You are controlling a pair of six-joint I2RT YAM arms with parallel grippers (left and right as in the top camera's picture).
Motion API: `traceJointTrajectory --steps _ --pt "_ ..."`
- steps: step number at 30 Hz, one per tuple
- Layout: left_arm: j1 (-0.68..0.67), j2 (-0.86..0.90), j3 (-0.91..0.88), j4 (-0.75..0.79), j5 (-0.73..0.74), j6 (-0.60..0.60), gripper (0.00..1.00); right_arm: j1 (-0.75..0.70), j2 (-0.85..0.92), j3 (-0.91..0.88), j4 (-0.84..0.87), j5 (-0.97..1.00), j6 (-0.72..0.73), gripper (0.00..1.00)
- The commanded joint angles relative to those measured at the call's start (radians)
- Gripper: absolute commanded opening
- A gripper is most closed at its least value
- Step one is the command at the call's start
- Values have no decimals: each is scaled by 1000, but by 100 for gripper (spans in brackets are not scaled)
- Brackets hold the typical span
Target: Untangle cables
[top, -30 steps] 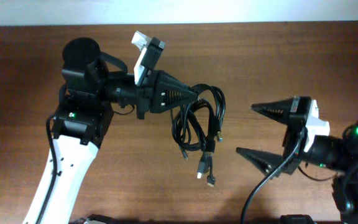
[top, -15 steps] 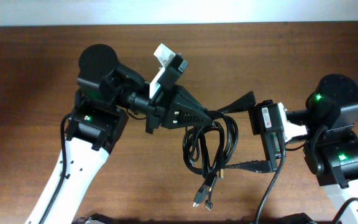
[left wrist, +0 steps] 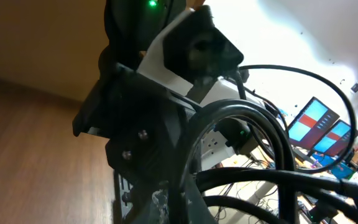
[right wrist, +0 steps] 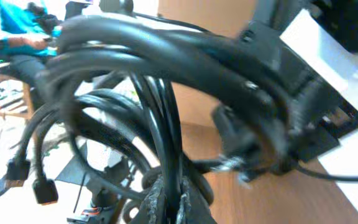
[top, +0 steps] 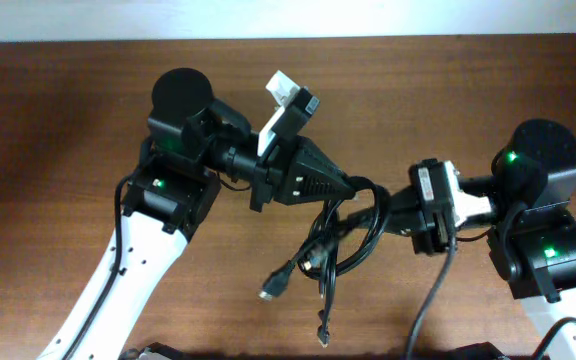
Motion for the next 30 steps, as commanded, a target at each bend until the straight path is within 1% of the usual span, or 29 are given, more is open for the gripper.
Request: traceJointTrajectory --steps 1,3,5,8,10,14,17,18,22,25,26,27,30 --pt "0 4 8 2 33 16 0 4 -6 13 2 155 201 4" --pt "0 4 8 3 33 17 0 5 -6 13 2 155 225 4" --pt "1 4 8 3 35 16 0 3 -6 13 -39 156 227 4" --pt "55 4 8 3 45 16 0 -69 -6 13 -147 156 226 4" --pt "77 4 8 3 53 17 0 -158 -6 13 -244 155 226 4" --pt "77 4 8 3 53 17 0 -217 -6 13 -291 160 226 4" --pt "81 4 8 6 51 21 0 -227 -6 13 -403 306 226 4" --pt "89 4 8 2 53 65 0 -227 -6 13 -437 342 225 4" --pt "111 4 8 2 53 70 0 -227 -6 13 -495 412 226 4" --pt "111 4 8 2 53 70 0 -227 -6 13 -554 422 226 4" --pt "111 4 8 2 53 70 0 -227 -6 13 -562 422 227 5" --pt "111 4 8 2 53 71 0 -227 -6 13 -579 422 227 15" --pt "111 4 8 2 53 89 0 -227 -6 13 -647 421 227 24"
